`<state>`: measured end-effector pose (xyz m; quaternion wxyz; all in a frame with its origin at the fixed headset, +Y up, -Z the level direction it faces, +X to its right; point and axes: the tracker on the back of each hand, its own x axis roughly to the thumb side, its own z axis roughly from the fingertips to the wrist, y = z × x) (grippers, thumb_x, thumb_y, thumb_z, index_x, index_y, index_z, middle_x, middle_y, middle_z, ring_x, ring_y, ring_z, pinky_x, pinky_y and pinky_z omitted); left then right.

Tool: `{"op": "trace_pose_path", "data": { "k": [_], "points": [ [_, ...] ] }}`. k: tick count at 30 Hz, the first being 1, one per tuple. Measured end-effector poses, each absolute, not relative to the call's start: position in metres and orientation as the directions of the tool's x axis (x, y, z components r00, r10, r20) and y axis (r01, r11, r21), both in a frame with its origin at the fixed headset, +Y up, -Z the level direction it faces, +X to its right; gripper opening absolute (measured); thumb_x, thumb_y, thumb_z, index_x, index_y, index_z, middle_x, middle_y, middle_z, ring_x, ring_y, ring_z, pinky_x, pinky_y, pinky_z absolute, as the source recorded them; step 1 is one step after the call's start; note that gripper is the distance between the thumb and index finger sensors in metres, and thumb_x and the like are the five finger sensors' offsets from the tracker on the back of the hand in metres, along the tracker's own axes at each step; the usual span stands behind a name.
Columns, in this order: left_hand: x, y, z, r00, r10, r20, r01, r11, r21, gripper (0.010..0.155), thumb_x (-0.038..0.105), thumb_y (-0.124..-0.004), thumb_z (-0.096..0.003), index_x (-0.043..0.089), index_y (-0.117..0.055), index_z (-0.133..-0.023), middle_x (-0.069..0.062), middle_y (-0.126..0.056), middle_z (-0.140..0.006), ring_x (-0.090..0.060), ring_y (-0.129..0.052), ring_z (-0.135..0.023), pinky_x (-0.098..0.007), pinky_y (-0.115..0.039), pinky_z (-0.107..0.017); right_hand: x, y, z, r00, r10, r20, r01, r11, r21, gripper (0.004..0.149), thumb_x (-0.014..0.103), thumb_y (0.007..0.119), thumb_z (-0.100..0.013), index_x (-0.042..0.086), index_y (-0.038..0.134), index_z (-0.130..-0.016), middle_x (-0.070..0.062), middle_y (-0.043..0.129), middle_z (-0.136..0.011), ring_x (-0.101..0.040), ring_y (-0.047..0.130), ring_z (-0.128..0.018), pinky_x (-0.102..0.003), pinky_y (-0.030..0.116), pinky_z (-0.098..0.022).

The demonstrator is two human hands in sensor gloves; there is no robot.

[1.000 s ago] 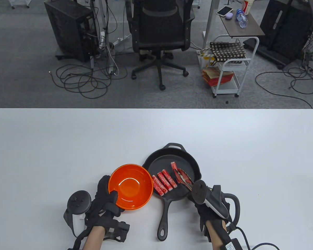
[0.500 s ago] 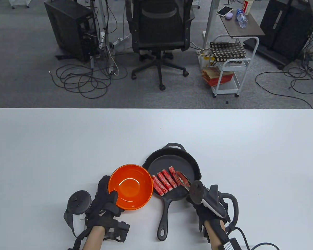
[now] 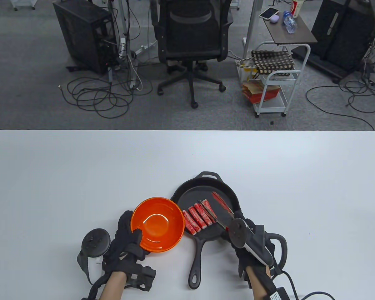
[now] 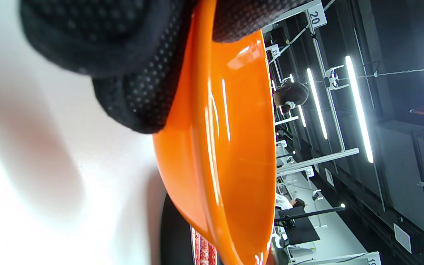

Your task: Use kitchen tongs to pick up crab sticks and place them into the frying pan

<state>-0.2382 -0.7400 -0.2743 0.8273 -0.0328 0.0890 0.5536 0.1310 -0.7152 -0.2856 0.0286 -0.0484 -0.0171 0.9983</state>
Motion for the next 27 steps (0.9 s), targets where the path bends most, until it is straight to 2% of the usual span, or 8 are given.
{"op": "trace_pose_path", "data": {
  "k": [5,16,20,27],
  "points": [
    [-0.24,-0.741,-0.274,0.36,0.913,-0.193,-0.925,0.376,0.054,0.066,0.023,-0.071,-0.0574,0.026,-0.039,-0.115,-0.013,-0.064,-0.111,-0.029,-0.106,-0.03,-0.029,-0.093,-0.016,0.134,-0.714,-0.284,-0.992,0.076,-0.103,-0.064,-0.991,-0.12,0.086,0.064,0.077,-0.044,0.018,0.054,-0.113,-0.011,0.083,-0.096,-0.031,0.095,-0.068,-0.047,0.087,-0.046],
    [-0.265,-0.74,-0.274,0.259,0.939,-0.227,-0.942,0.298,0.154,0.064,0.023,-0.071,-0.0571,0.023,-0.042,-0.114,-0.014,-0.069,-0.108,-0.028,-0.106,-0.028,-0.029,-0.093,-0.014,0.137,-0.716,-0.284,-0.988,0.113,-0.109,-0.101,-0.989,-0.108,0.092,0.065,0.075,-0.044,0.013,0.049,-0.115,-0.014,0.078,-0.1,-0.035,0.091,-0.074,-0.051,0.084,-0.05],
    [-0.278,-0.74,-0.274,0.278,0.922,-0.268,-0.917,0.338,0.211,0.062,0.024,-0.071,-0.057,0.021,-0.046,-0.113,-0.015,-0.074,-0.105,-0.027,-0.107,-0.025,-0.029,-0.093,-0.013,0.138,-0.716,-0.284,-0.987,0.117,-0.108,-0.106,-0.989,-0.1,0.092,0.065,0.075,-0.044,0.013,0.049,-0.115,-0.014,0.078,-0.1,-0.035,0.091,-0.075,-0.051,0.084,-0.05],
    [-0.294,-0.749,-0.275,0.323,0.872,-0.368,-0.874,0.424,0.238,0.058,0.026,-0.072,-0.057,0.019,-0.054,-0.111,-0.016,-0.082,-0.098,-0.027,-0.107,-0.022,-0.03,-0.092,-0.011,0.138,-0.717,-0.285,-0.985,0.133,-0.106,-0.125,-0.989,-0.083,0.09,0.065,0.075,-0.045,0.014,0.049,-0.114,-0.015,0.078,-0.099,-0.035,0.091,-0.075,-0.051,0.084,-0.05]
  ]
}}
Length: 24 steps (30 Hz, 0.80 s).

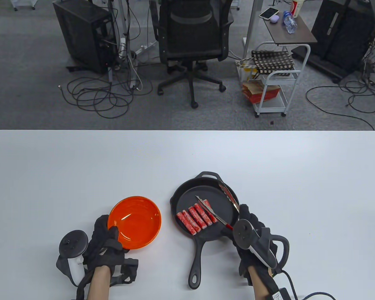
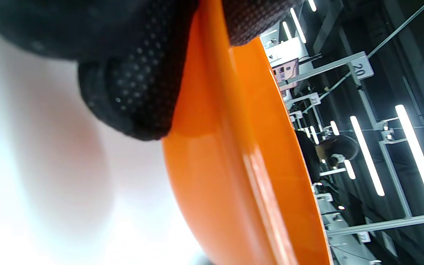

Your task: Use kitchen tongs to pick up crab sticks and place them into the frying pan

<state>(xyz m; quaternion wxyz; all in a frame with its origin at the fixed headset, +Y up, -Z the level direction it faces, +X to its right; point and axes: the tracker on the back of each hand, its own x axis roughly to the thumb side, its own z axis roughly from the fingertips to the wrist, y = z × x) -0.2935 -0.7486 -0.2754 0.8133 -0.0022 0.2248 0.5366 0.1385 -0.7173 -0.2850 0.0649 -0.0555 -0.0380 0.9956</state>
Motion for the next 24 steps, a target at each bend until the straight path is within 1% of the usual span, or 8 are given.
{"op": "trace_pose_path", "data": {
  "k": [6,15,24],
  "points": [
    [-0.292,-0.755,-0.278,0.348,0.843,-0.41,-0.866,0.457,0.205,0.057,0.026,-0.073,-0.0566,0.018,-0.057,-0.11,-0.016,-0.085,-0.096,-0.027,-0.107,-0.023,-0.03,-0.092,-0.011,0.138,-0.718,-0.285,-0.985,0.138,-0.105,-0.131,-0.989,-0.074,0.091,0.065,0.075,-0.045,0.013,0.05,-0.114,-0.015,0.078,-0.099,-0.036,0.091,-0.075,-0.051,0.084,-0.05],
    [-0.297,-0.765,-0.283,0.366,0.797,-0.481,-0.849,0.497,0.178,0.056,0.027,-0.072,-0.0569,0.018,-0.057,-0.11,-0.015,-0.084,-0.098,-0.028,-0.108,-0.027,-0.032,-0.093,-0.014,0.139,-0.719,-0.286,-0.984,0.145,-0.108,-0.139,-0.988,-0.061,0.09,0.065,0.075,-0.045,0.012,0.05,-0.114,-0.015,0.079,-0.099,-0.036,0.091,-0.075,-0.051,0.084,-0.05],
    [-0.298,-0.773,-0.288,0.379,0.78,-0.498,-0.859,0.497,0.124,0.056,0.028,-0.071,-0.0578,0.019,-0.056,-0.111,-0.014,-0.082,-0.1,-0.028,-0.108,-0.03,-0.032,-0.093,-0.017,0.139,-0.72,-0.286,-0.983,0.148,-0.109,-0.14,-0.988,-0.071,0.09,0.065,0.075,-0.045,0.012,0.05,-0.114,-0.015,0.079,-0.099,-0.036,0.091,-0.075,-0.051,0.084,-0.05]
  ]
}}
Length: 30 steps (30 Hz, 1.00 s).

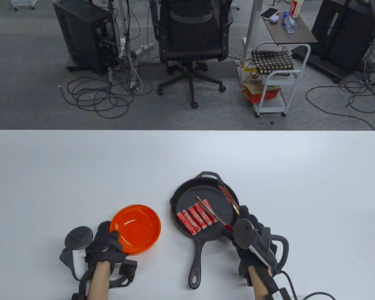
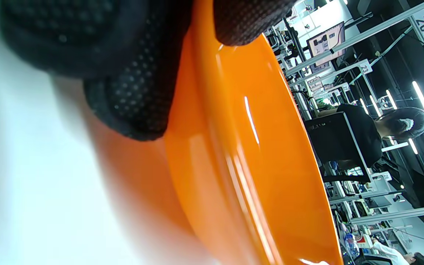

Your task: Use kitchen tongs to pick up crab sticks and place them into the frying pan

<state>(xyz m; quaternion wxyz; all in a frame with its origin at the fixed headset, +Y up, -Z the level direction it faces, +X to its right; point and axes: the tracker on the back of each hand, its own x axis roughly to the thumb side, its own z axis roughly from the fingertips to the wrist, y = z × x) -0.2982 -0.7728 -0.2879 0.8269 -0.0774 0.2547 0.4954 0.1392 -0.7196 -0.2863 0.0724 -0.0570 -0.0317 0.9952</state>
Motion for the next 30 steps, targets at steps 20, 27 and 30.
{"op": "trace_pose_path", "data": {
  "k": [20,27,30],
  "points": [
    [-0.272,-0.728,-0.28,0.868,0.455,-0.2,-0.413,0.884,0.219,0.075,0.054,-0.066,-0.0596,0.023,-0.032,-0.119,-0.017,-0.046,-0.12,-0.05,-0.067,-0.1,-0.064,-0.066,-0.062,0.137,-0.718,-0.285,-0.984,0.153,-0.095,-0.146,-0.986,-0.078,0.09,0.065,0.075,-0.045,0.012,0.05,-0.114,-0.016,0.078,-0.099,-0.036,0.091,-0.075,-0.051,0.084,-0.05],
    [-0.227,-0.717,-0.276,0.939,0.313,0.143,-0.335,0.925,0.179,0.077,0.067,-0.062,-0.0566,0.033,-0.036,-0.121,-0.008,-0.034,-0.127,-0.048,-0.037,-0.114,-0.073,-0.03,-0.068,0.133,-0.714,-0.283,-0.985,0.153,-0.081,-0.145,-0.984,-0.1,0.091,0.065,0.075,-0.045,0.012,0.05,-0.114,-0.016,0.078,-0.099,-0.036,0.091,-0.075,-0.051,0.085,-0.049],
    [-0.218,-0.722,-0.277,0.94,0.269,0.207,-0.295,0.95,0.102,0.086,0.078,-0.057,-0.0536,0.032,-0.034,-0.123,-0.009,-0.028,-0.129,-0.049,-0.031,-0.116,-0.077,-0.025,-0.066,0.132,-0.715,-0.282,-0.986,0.149,-0.076,-0.141,-0.985,-0.101,0.091,0.065,0.075,-0.045,0.011,0.05,-0.114,-0.016,0.078,-0.099,-0.036,0.091,-0.075,-0.051,0.085,-0.049]
  ]
}}
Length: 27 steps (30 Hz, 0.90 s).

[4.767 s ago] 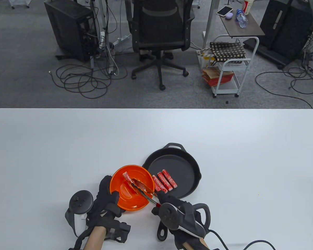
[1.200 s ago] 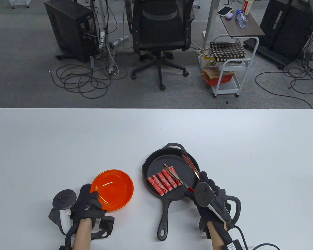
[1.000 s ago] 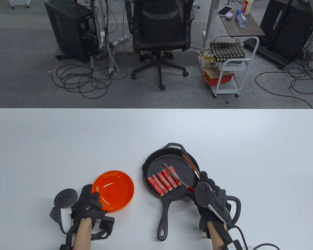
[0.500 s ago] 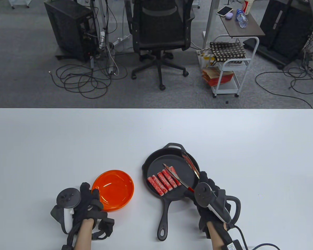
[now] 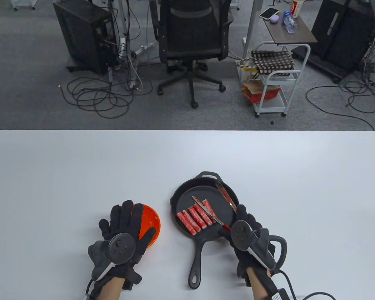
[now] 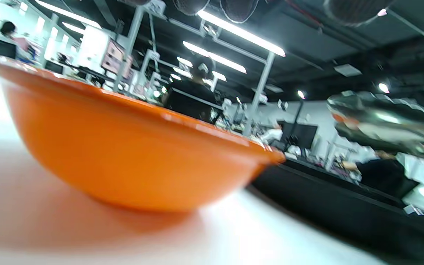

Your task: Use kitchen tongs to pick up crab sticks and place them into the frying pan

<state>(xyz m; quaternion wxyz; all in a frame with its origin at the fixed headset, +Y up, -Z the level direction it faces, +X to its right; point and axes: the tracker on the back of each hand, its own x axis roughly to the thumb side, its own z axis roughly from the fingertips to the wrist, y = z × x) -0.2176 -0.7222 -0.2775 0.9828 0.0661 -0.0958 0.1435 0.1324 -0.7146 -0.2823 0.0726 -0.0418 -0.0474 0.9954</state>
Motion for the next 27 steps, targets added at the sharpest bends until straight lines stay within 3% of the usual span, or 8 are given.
{"op": "trace_pose_path", "data": {
  "k": [5,13,20,27],
  "points": [
    [-0.208,-0.729,-0.279,0.933,0.263,0.246,-0.282,0.959,0.043,0.091,0.081,-0.055,-0.0521,0.031,-0.033,-0.124,-0.01,-0.025,-0.129,-0.051,-0.026,-0.116,-0.079,-0.023,-0.066,0.129,-0.716,-0.28,-0.986,0.157,-0.06,-0.151,-0.984,-0.096,0.091,0.065,0.075,-0.045,0.012,0.051,-0.114,-0.015,0.079,-0.099,-0.035,0.093,-0.072,-0.049,0.086,-0.048],
    [-0.206,-0.721,-0.275,0.93,0.26,0.259,-0.291,0.953,0.089,0.09,0.08,-0.055,-0.0526,0.03,-0.033,-0.124,-0.01,-0.026,-0.129,-0.051,-0.027,-0.116,-0.079,-0.024,-0.066,0.144,-0.706,-0.271,-0.979,0.193,-0.062,-0.184,-0.974,-0.136,0.091,0.066,0.074,-0.046,0.009,0.052,-0.114,-0.017,0.08,-0.097,-0.033,0.095,-0.064,-0.043,0.088,-0.039],
    [-0.208,-0.717,-0.274,0.928,0.273,0.253,-0.309,0.944,0.116,0.089,0.079,-0.056,-0.053,0.03,-0.033,-0.124,-0.01,-0.027,-0.129,-0.051,-0.029,-0.115,-0.079,-0.025,-0.066,0.197,-0.71,-0.261,-0.976,0.127,-0.178,-0.099,-0.983,-0.155,0.092,0.063,0.073,-0.048,0.004,0.047,-0.114,-0.021,0.076,-0.098,-0.035,0.093,-0.067,-0.043,0.088,-0.038],
    [-0.208,-0.717,-0.274,0.927,0.284,0.244,-0.317,0.942,0.108,0.089,0.078,-0.056,-0.0535,0.029,-0.034,-0.124,-0.011,-0.028,-0.129,-0.051,-0.029,-0.115,-0.078,-0.026,-0.066,0.243,-0.731,-0.26,-0.923,0.184,-0.338,-0.156,-0.982,-0.108,0.092,0.057,0.074,-0.049,0.002,0.041,-0.115,-0.025,0.072,-0.101,-0.037,0.091,-0.072,-0.044,0.087,-0.04]
  ]
}}
